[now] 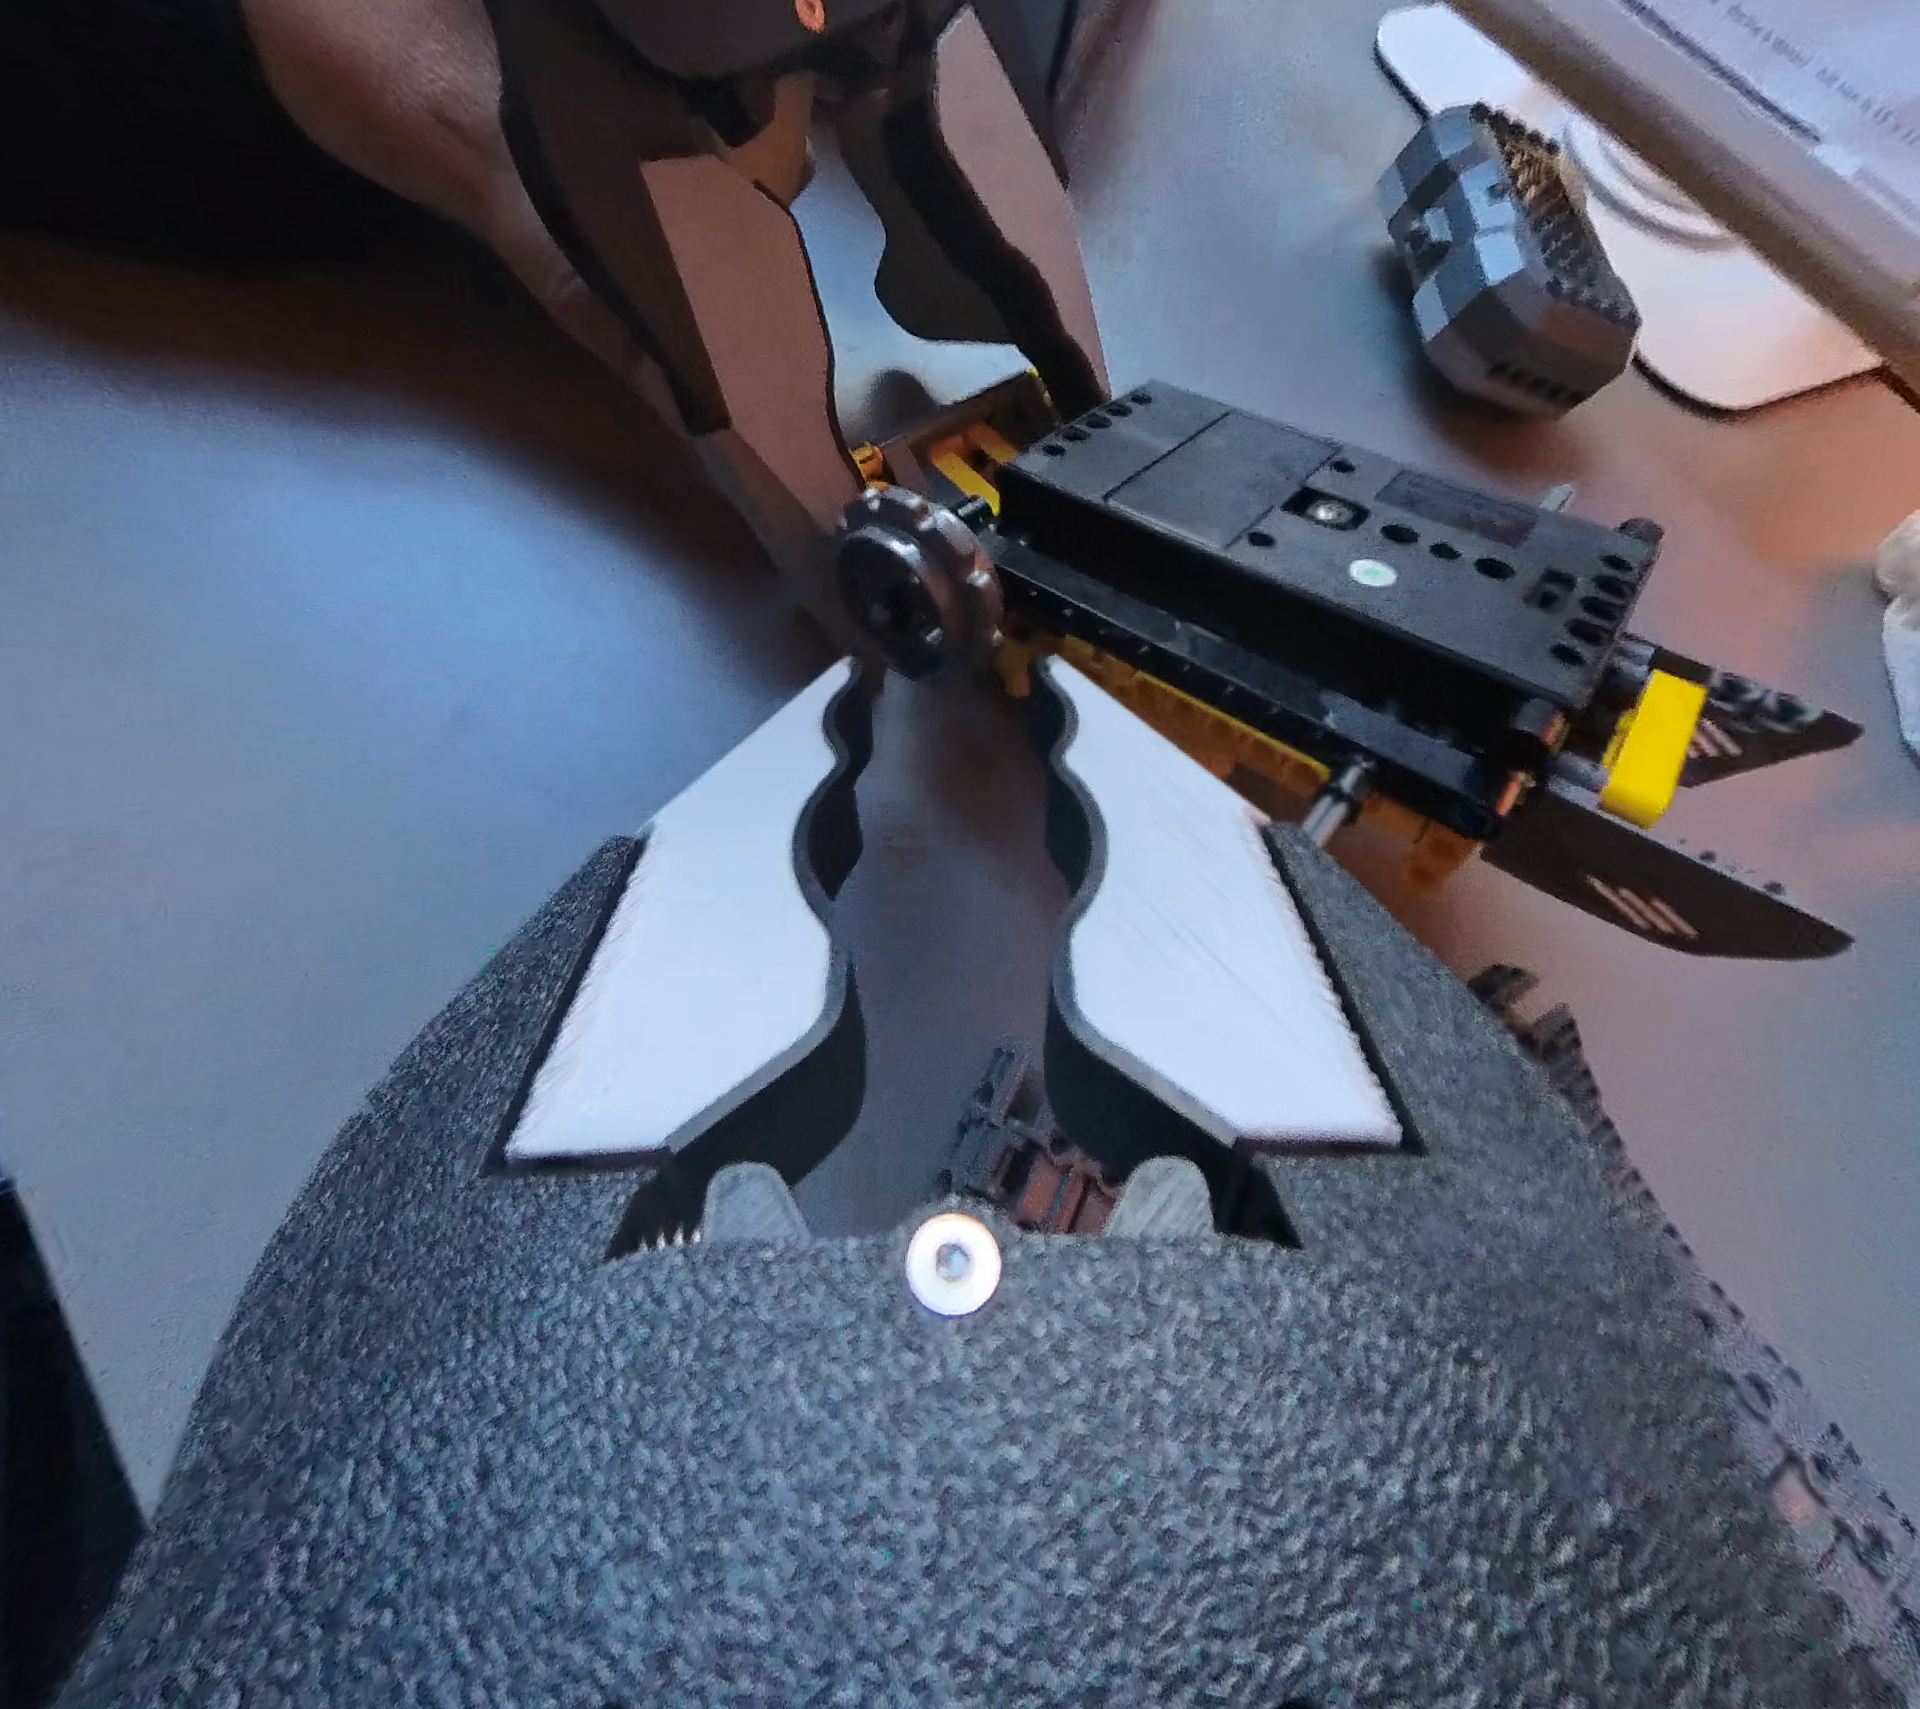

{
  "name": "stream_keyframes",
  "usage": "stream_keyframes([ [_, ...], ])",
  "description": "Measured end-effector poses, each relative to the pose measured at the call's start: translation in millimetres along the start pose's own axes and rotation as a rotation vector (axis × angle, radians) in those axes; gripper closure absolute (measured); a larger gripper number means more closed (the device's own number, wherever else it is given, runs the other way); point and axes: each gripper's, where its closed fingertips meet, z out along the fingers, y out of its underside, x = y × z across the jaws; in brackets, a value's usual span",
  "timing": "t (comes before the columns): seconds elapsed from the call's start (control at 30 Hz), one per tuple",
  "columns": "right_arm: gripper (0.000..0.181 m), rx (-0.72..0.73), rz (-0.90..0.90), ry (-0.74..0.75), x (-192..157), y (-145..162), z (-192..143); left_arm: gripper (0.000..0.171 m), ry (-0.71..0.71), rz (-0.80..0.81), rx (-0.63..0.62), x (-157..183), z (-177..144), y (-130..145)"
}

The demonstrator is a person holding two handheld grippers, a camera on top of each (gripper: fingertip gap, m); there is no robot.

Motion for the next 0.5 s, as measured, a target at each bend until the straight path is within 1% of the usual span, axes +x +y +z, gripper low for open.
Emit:
stream_keyframes([
  [0.03, 0.154, -0.010, -0.005, 0.008, -0.3, 1.7, 2.0, 0.085, -0.001, 0.001, 0.000, 0.0, 0.0, 0.0],
  [0.2, 0.158, 0.025, -0.061, 0.023, -4.4, -4.3, 3.2, 0.085, 0.001, 0.007, 0.000, 0.8, -0.2, 0.1],
  [0.4, 0.160, 0.050, -0.018, -0.019, -5.0, -7.1, 4.7, 0.086, 0.004, 0.015, 0.000, 1.2, -0.7, 0.4],
  [0.5, 0.159, 0.012, 0.022, -0.080, -9.5, -0.1, 8.9, 0.085, -0.016, 0.053, 0.012, 1.4, -1.8, -1.4],
])
